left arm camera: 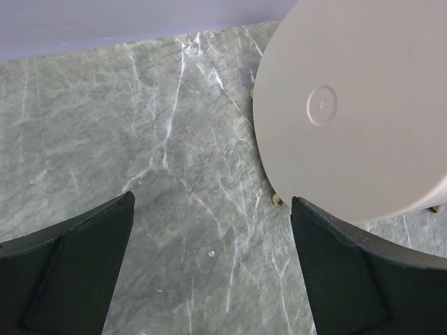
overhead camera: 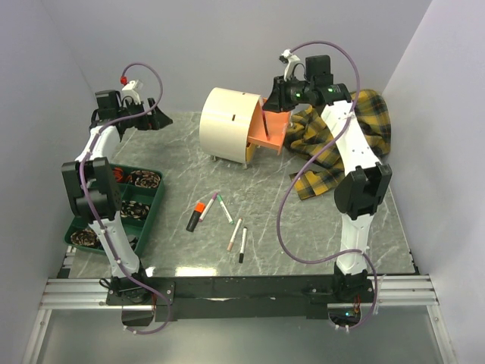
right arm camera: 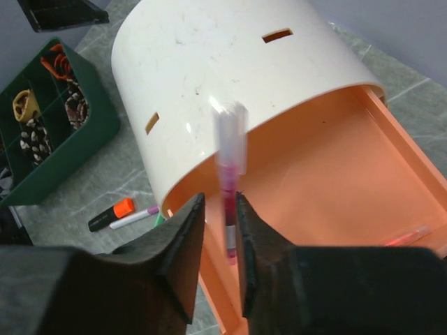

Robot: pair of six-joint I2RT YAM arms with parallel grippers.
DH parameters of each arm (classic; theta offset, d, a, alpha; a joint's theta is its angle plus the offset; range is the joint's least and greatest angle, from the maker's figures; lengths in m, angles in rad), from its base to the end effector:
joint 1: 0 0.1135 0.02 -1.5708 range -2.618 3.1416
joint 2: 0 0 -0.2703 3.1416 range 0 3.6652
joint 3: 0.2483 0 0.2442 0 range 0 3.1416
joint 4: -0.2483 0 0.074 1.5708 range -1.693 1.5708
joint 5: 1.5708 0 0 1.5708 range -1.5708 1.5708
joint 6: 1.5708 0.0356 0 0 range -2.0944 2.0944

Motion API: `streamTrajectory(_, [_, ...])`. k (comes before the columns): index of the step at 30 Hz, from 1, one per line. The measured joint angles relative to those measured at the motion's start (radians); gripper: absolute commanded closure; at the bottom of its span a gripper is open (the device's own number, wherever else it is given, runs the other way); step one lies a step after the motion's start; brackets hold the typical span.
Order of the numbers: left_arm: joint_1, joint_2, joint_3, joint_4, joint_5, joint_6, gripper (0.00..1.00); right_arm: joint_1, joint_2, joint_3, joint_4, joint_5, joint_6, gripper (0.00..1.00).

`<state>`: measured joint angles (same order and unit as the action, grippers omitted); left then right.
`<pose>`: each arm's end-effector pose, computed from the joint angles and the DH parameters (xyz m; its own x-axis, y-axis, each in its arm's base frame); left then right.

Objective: Sort the stationery into containers
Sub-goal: Place the pen in the drawer, then pick up the pen from the center of the board.

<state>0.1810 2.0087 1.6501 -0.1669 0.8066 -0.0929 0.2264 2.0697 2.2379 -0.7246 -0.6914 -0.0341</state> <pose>0.4597 0.0580 0.2819 -0.5368 -0.1635 -0.8277 0.4419 0.7813 -0.4408 0.4420 0.1251 0.3961 -0.4905 -0.1399 -0.8601 -0.7177 0.6248 0.3076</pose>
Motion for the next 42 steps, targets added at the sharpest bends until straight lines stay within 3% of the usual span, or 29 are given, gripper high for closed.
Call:
streamTrajectory(11, [-0.002,0.003,0.007,0.013,-0.001,-0.025,0.01,0.005,-0.031,-0.040,0.002,-0.040,-0.039,0.57])
streamTrajectory(17, [-0.002,-0.033,-0.054,0.048,-0.015,-0.040,0.01,0.085,-0.161,-0.116,-0.192,-0.043,-0.452,0.60])
streamTrajectory(21, [-0.006,-0.115,-0.122,-0.005,-0.037,0.034,0.00,0.199,-0.296,-0.320,-0.299,-0.006,-0.780,0.61])
streamTrajectory(28, [-0.035,-0.274,-0.150,-0.123,-0.126,0.230,0.01,0.395,-0.390,-0.716,-0.342,0.126,-1.197,0.63])
streamTrajectory(31, [-0.039,-0.319,-0.181,-0.110,-0.147,0.220,0.01,0.471,-0.360,-0.809,-0.344,0.186,-1.287,0.66])
streamTrajectory(42, [-0.039,-0.356,-0.393,-0.031,-0.190,-0.030,0.01,0.701,-0.275,-0.853,-0.210,0.334,-1.442,0.62])
